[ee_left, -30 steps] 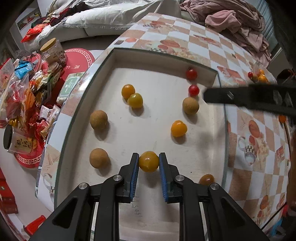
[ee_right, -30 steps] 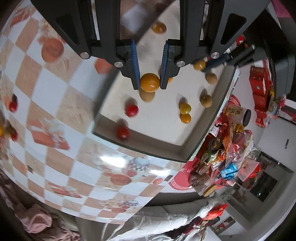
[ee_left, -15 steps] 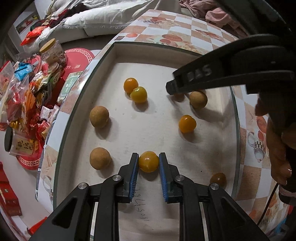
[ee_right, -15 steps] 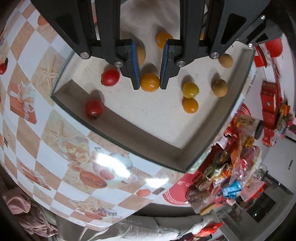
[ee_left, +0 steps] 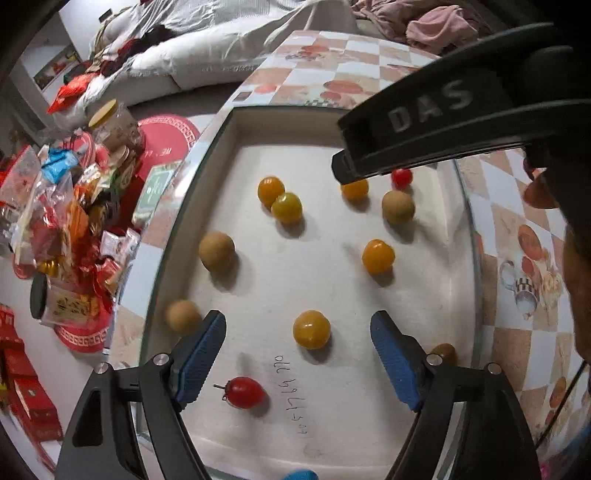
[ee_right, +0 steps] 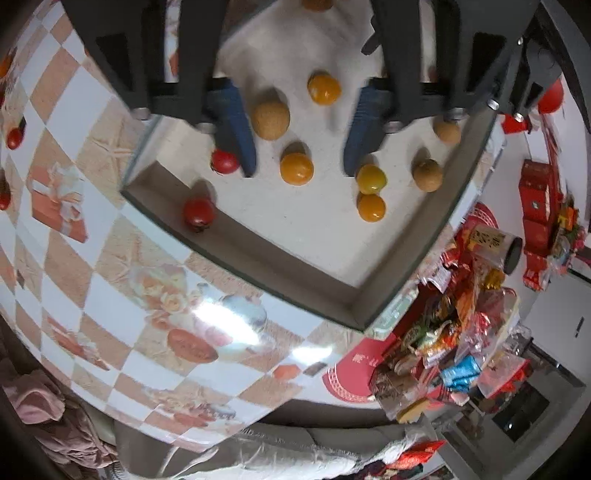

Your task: Organize fruits

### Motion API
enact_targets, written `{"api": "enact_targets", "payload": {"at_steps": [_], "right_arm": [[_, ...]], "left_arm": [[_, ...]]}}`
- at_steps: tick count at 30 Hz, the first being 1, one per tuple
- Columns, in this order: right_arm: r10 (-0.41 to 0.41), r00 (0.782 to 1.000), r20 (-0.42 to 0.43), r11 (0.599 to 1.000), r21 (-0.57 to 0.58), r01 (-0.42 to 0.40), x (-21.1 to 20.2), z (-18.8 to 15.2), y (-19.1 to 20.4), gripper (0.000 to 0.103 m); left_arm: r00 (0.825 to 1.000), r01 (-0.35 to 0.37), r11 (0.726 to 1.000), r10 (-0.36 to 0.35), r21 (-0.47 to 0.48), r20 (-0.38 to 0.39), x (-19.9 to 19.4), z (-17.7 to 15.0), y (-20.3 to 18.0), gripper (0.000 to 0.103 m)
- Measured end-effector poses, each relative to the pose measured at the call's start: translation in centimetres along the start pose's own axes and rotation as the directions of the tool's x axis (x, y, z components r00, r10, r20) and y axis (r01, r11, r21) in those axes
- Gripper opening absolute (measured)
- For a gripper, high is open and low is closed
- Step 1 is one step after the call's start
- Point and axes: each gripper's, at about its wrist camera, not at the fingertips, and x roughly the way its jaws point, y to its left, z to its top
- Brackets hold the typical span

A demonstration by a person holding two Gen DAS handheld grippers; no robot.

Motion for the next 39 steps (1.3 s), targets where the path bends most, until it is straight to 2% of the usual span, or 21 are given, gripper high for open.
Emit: {"api": "enact_targets", "payload": {"at_steps": [1,3,6,9,13,15,22,24,30,39], "right_arm": [[-0.004,1.000,0.002,1.000,0.006,0.004,-0.5,-0.2,0.0,0.057],[-0.017,1.000,0.002,1.000,0.020,0.017,-1.5,-0.6,0.1,0.068],[-0.042,0.999,-0.008,0.998,0.036,0.042,-2.8,-1.7,0.0,0.078],[-0.069,0.997,-0.019,0.996,0.055,0.070,-4.0,-3.0,-0.2,0.081],[-0.102,0.994,-0.036,0.987,0.118,0.106,-5.6,-4.9,-0.9,0.085],[-0.119,0.992,-0.039,0.984,0.131,0.123,-6.3,-5.8,-1.1,0.092],[-0.167,0.984,-0.065,0.974,0.145,0.175,-7.8,-7.8,-0.5,0.093],[-0.174,0.982,-0.079,0.972,0.145,0.184,-7.9,-8.1,-0.3,0.103],[-0.195,0.977,-0.085,0.969,0.139,0.205,-8.8,-8.7,0.4,0.103],[-0.203,0.975,-0.088,0.967,0.140,0.214,-10.2,-9.0,1.1,0.103]], "left_arm": [[1.000,0.005,1.000,-0.005,0.001,-0.015,0.0,0.0,0.0,0.082],[0.999,0.016,1.000,-0.016,-0.006,-0.032,-0.1,0.1,0.2,0.082],[0.998,0.036,0.999,-0.036,-0.009,-0.042,-0.7,0.1,0.6,0.082],[0.998,0.048,0.999,-0.049,-0.024,-0.048,-1.5,0.1,1.1,0.103],[0.996,0.049,0.998,-0.051,-0.041,-0.066,-2.4,0.1,2.0,0.103],[0.996,0.038,0.998,-0.042,-0.047,-0.083,-2.8,0.0,2.4,0.103],[0.995,0.038,0.998,-0.042,-0.048,-0.088,-4.2,0.1,2.8,0.103],[0.996,0.028,0.999,-0.032,-0.039,-0.084,-4.7,0.2,2.8,0.103],[0.995,0.023,0.999,-0.028,-0.043,-0.100,-5.3,0.5,3.2,0.103],[0.992,-0.017,1.000,0.016,-0.004,-0.127,-5.9,0.7,3.2,0.103]]}}
